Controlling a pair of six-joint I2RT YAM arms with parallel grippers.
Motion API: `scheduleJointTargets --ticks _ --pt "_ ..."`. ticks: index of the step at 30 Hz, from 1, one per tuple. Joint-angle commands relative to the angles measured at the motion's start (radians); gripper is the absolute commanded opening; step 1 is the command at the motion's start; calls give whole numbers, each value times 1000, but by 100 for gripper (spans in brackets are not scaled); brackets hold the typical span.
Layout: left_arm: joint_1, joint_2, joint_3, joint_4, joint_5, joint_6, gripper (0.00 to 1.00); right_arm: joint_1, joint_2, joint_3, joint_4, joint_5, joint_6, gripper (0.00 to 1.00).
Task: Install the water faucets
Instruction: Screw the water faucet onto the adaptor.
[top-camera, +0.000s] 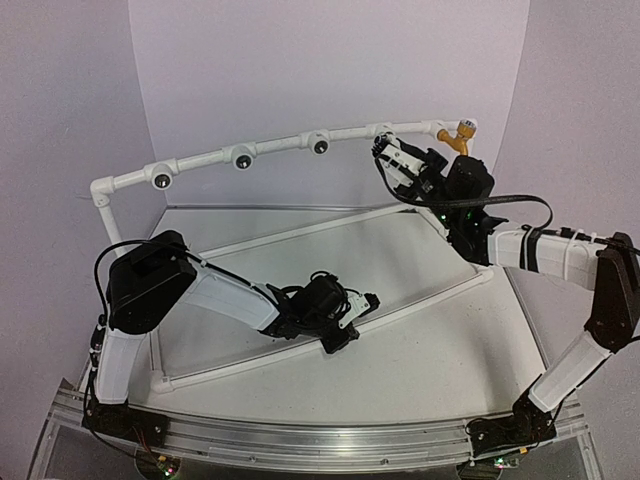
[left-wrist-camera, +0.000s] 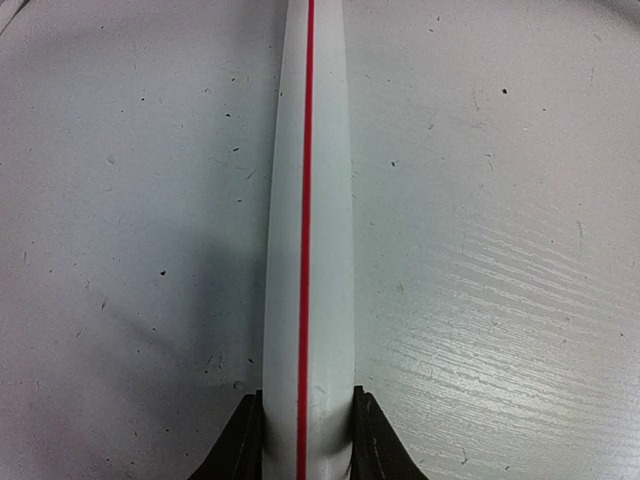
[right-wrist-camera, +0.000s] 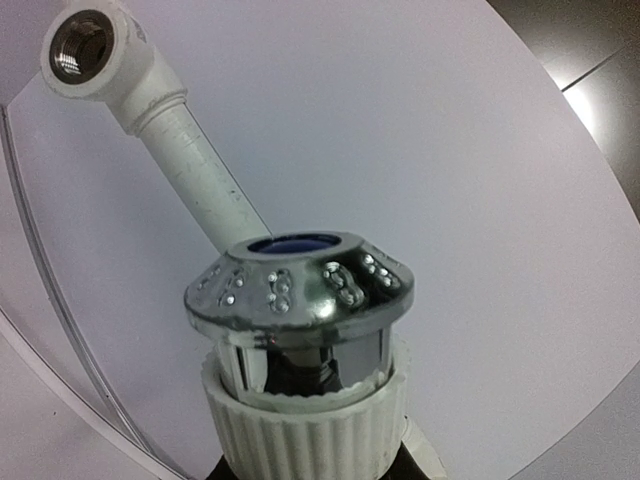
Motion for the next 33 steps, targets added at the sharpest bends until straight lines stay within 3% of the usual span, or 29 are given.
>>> scheduleJointTargets --ticks 1,33 --pt "-35 120 -66 -246 8 -16 0 -34 70 53 -40 159 100 0" --pt "-35 126 -68 -243 18 -11 0 -29 87 95 -87 385 547 0"
